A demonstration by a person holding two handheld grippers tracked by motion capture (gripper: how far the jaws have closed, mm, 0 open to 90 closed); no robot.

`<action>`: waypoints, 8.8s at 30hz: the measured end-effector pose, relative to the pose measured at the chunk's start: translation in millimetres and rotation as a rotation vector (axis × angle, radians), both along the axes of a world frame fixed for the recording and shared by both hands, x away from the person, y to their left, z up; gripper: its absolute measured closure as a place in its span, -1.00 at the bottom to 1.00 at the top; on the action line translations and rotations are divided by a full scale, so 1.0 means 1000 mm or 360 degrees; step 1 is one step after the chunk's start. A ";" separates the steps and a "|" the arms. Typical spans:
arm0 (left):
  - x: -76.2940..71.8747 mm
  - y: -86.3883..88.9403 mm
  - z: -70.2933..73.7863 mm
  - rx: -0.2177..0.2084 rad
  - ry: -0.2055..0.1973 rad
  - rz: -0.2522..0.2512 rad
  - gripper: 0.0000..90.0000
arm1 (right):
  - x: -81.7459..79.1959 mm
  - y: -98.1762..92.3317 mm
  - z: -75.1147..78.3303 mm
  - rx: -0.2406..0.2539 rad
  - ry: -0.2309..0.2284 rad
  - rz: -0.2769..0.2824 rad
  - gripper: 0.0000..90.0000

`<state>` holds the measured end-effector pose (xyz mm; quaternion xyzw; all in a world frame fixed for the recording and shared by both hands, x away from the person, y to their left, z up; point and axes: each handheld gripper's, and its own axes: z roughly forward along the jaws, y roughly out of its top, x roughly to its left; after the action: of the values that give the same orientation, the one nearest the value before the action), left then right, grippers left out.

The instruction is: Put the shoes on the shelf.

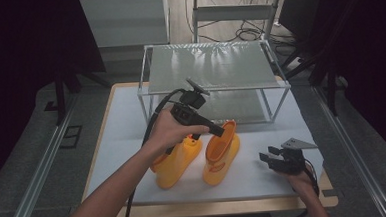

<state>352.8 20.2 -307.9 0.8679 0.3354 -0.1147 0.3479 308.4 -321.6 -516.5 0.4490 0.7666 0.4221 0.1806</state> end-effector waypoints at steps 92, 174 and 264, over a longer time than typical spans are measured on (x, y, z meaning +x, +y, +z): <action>-0.040 0.091 -0.005 0.0035 -0.0142 0.0171 -0.03 | 0.002 -0.006 0.000 -0.0009 0.0015 -0.0074 0.08; -0.020 0.040 0.050 0.0023 -0.0243 0.0038 0.82 | 0.005 -0.017 -0.001 0.0012 0.0046 -0.0168 0.10; 0.173 0.000 0.151 0.0067 -0.0308 0.0701 0.83 | 0.000 -0.023 0.006 0.0071 0.0011 -0.0201 0.10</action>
<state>525.7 20.5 -156.5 0.7879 0.4839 0.0546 0.3769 308.0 -344.7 -510.4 0.5019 0.7277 0.4252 0.1941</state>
